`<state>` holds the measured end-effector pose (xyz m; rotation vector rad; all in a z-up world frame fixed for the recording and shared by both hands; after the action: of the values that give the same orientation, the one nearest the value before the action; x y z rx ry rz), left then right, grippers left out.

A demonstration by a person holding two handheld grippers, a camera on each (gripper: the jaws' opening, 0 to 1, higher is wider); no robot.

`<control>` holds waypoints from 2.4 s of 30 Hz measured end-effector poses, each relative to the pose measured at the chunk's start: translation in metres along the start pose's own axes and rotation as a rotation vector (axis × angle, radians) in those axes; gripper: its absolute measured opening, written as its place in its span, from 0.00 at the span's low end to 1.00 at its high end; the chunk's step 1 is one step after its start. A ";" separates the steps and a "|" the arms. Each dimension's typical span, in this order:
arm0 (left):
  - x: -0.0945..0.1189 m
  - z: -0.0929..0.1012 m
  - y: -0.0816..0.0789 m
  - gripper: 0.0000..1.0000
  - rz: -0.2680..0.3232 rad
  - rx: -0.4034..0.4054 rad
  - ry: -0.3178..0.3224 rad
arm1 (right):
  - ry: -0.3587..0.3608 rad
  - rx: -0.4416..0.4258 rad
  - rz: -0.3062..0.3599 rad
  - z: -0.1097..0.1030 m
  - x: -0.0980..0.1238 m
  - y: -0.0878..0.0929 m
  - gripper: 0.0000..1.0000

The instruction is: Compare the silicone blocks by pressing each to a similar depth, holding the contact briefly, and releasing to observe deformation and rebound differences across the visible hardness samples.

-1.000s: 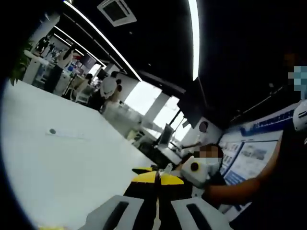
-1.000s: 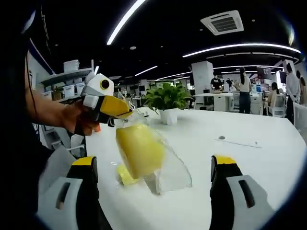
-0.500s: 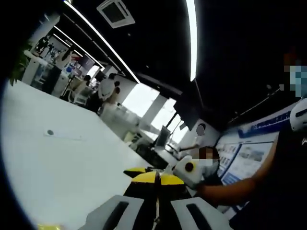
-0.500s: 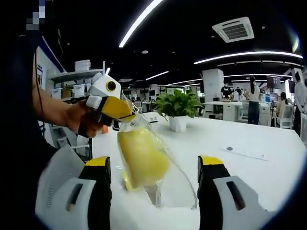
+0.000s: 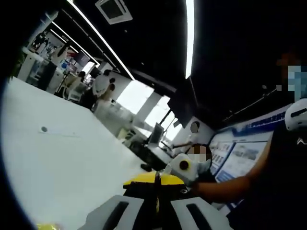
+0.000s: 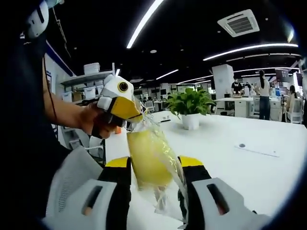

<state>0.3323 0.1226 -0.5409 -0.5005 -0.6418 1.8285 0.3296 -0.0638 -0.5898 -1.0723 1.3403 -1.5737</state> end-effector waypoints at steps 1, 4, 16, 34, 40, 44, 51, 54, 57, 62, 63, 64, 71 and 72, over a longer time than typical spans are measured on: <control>0.000 0.000 0.000 0.00 -0.001 -0.001 0.000 | -0.001 -0.002 0.001 0.000 0.000 0.000 0.31; 0.000 0.000 0.001 0.00 -0.002 -0.007 -0.002 | -0.002 0.004 0.003 0.000 0.001 0.001 0.26; 0.001 -0.002 0.004 0.00 -0.011 -0.059 -0.013 | -0.049 -0.074 -0.067 -0.004 0.004 -0.003 0.14; 0.005 -0.001 0.013 0.00 -0.025 -0.217 -0.052 | -0.091 -0.135 -0.158 -0.009 0.006 -0.004 0.06; 0.007 -0.001 0.014 0.00 -0.014 -0.206 -0.069 | -0.095 -0.133 -0.183 -0.009 0.005 -0.005 0.05; 0.008 -0.001 0.016 0.00 -0.011 -0.228 -0.082 | -0.093 -0.126 -0.202 -0.009 0.004 -0.005 0.05; 0.009 -0.004 0.014 0.00 0.000 -0.205 -0.097 | -0.104 -0.118 -0.225 -0.006 0.002 -0.007 0.04; 0.008 -0.004 0.013 0.00 0.006 -0.197 -0.103 | -0.107 -0.124 -0.229 -0.004 0.001 -0.007 0.04; 0.007 -0.005 0.012 0.01 0.009 -0.214 -0.108 | -0.109 -0.123 -0.237 -0.002 0.002 -0.007 0.04; 0.006 -0.008 0.014 0.01 -0.005 -0.191 -0.123 | -0.114 -0.130 -0.260 -0.002 0.003 -0.004 0.04; 0.006 -0.008 0.016 0.01 -0.005 -0.199 -0.124 | -0.115 -0.134 -0.260 -0.002 0.003 -0.003 0.04; 0.005 -0.008 0.016 0.00 0.002 -0.233 -0.126 | -0.115 -0.138 -0.258 -0.002 0.003 -0.003 0.04; 0.004 -0.008 0.019 0.00 0.003 -0.212 -0.140 | -0.121 -0.147 -0.263 -0.001 0.003 0.000 0.04; 0.004 -0.008 0.019 0.00 0.002 -0.212 -0.140 | -0.123 -0.150 -0.263 0.000 0.004 0.001 0.04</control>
<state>0.3222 0.1228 -0.5598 -0.5158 -0.9371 1.8184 0.3280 -0.0671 -0.5900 -1.4633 1.2906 -1.5823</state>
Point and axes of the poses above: the point that each gripper's makers call its tool centre point, and the gripper's own axes: x roughly backward along the fingers, z roughly to its right, y roughly out of its underside, the point moved 10 cm from there along x, roughly backward along the fingers, and after that the axes turned 14 degrees about x, right-handed, at the moved point
